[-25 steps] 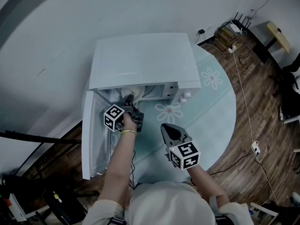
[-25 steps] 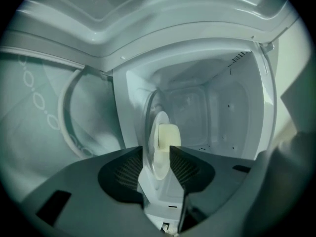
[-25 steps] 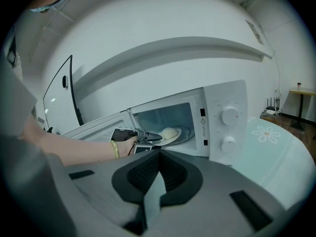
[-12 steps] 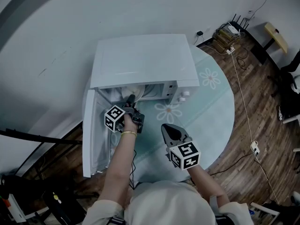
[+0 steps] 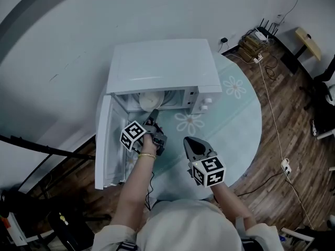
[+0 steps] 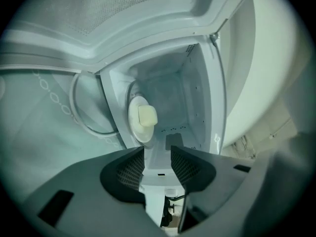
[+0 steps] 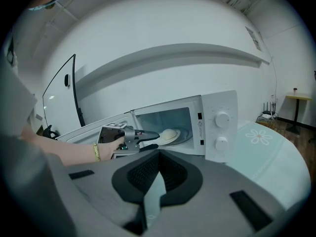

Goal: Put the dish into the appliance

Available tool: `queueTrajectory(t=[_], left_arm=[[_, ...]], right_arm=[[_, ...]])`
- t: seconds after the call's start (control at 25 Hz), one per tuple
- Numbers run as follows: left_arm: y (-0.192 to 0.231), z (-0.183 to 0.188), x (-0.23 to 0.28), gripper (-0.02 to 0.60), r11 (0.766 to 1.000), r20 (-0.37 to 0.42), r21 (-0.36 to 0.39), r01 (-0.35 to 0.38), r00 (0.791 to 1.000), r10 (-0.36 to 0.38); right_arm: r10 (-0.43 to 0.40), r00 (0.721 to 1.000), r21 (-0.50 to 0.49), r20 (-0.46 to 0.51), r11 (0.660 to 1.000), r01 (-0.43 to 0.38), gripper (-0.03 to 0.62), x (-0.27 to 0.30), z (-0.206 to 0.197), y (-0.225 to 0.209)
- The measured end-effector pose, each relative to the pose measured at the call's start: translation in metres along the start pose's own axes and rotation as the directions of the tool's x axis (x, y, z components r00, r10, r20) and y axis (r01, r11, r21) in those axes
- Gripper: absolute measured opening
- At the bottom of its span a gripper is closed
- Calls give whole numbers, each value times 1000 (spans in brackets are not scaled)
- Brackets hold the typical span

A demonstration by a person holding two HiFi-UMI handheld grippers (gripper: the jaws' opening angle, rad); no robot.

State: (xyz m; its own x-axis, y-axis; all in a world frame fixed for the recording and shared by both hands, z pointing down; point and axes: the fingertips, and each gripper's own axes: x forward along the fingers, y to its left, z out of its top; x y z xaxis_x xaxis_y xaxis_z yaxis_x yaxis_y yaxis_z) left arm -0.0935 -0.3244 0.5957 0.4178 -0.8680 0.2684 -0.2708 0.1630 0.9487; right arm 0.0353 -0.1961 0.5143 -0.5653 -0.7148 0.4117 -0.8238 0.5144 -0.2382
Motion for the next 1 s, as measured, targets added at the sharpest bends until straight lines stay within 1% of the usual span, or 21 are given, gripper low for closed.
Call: queueTrajectory(t=[0.08, 0.24, 0.4, 0.52, 0.64, 0.8, 1.0], left_arm=[[-5, -7, -9, 157, 999, -15, 55, 1, 1000, 0], [-17, -24, -31, 61, 987, -50, 161, 14, 999, -6], [-28, -39, -53, 14, 969, -87, 241, 48, 996, -28], [-38, -49, -69, 14, 952, -103, 298, 77, 994, -48], [-45, -61, -86, 12, 931, -123, 355, 91, 991, -50], [-49, -81, -108, 12, 892, -151, 442, 91, 988, -26], [-46, -104, -129, 12, 864, -192, 495, 91, 981, 7]], right_arm=[[-6, 1000, 2, 4, 1000, 6, 5, -5, -2, -1], [-16, 1000, 2, 8, 1000, 16, 5, -15, -4, 0], [-24, 1000, 6, 11, 1000, 24, 5, -26, -9, 1], [-29, 999, 12, 16, 1000, 29, 5, -33, -13, 3], [-32, 999, 16, 22, 999, 31, 5, -40, -16, 6], [-37, 999, 30, 25, 999, 36, 5, -50, -23, 8], [-39, 999, 42, 18, 998, 39, 5, -62, -32, 11]])
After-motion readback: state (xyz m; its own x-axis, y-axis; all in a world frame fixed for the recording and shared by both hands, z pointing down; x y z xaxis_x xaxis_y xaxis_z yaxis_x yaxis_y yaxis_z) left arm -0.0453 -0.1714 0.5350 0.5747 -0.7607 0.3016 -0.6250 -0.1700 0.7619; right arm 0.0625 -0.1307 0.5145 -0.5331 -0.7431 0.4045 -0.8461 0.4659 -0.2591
